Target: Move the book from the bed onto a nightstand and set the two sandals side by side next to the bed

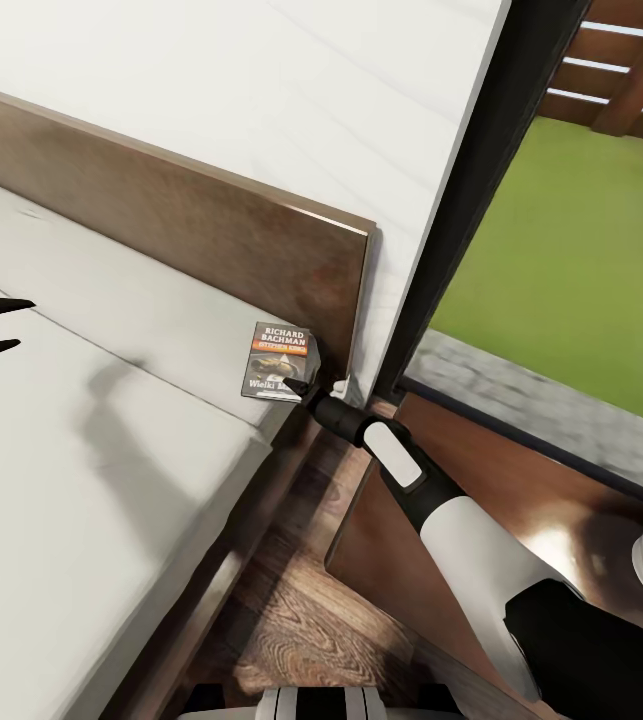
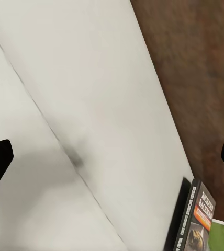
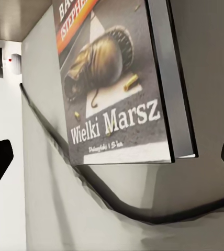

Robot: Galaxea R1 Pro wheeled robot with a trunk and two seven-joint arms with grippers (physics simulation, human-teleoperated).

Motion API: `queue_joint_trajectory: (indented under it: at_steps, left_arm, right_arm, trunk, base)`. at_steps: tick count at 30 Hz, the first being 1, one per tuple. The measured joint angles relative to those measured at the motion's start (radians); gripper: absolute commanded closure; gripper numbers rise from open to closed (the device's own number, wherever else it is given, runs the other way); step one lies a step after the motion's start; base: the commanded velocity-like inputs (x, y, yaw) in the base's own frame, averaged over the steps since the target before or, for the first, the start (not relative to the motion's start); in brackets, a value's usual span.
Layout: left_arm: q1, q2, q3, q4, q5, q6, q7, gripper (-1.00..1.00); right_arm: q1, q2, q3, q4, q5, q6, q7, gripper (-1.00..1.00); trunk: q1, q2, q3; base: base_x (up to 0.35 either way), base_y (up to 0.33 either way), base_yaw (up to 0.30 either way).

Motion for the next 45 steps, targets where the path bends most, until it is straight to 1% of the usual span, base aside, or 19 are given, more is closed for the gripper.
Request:
queue_joint_trajectory:
  at_steps: [13, 45]
  left_arm:
    - [0.000, 0.000, 0.001, 0.000, 0.000, 0.000, 0.000, -1.00]
    - [0.000, 0.004, 0.000, -0.001, 0.000, 0.000, 0.000, -1.00]
  right_arm:
    - [-0.001, 0.000, 0.001, 0.018, -0.006, 0.000, -0.005, -1.00]
    - [-0.001, 0.000, 0.001, 0.020, -0.008, 0.000, -0.005, -1.00]
  trunk:
    - [0.000, 0.000, 0.000]
    - [0.000, 0.000, 0.000]
  base:
    - [0.000, 0.000, 0.000]
    - [0.000, 0.000, 0.000]
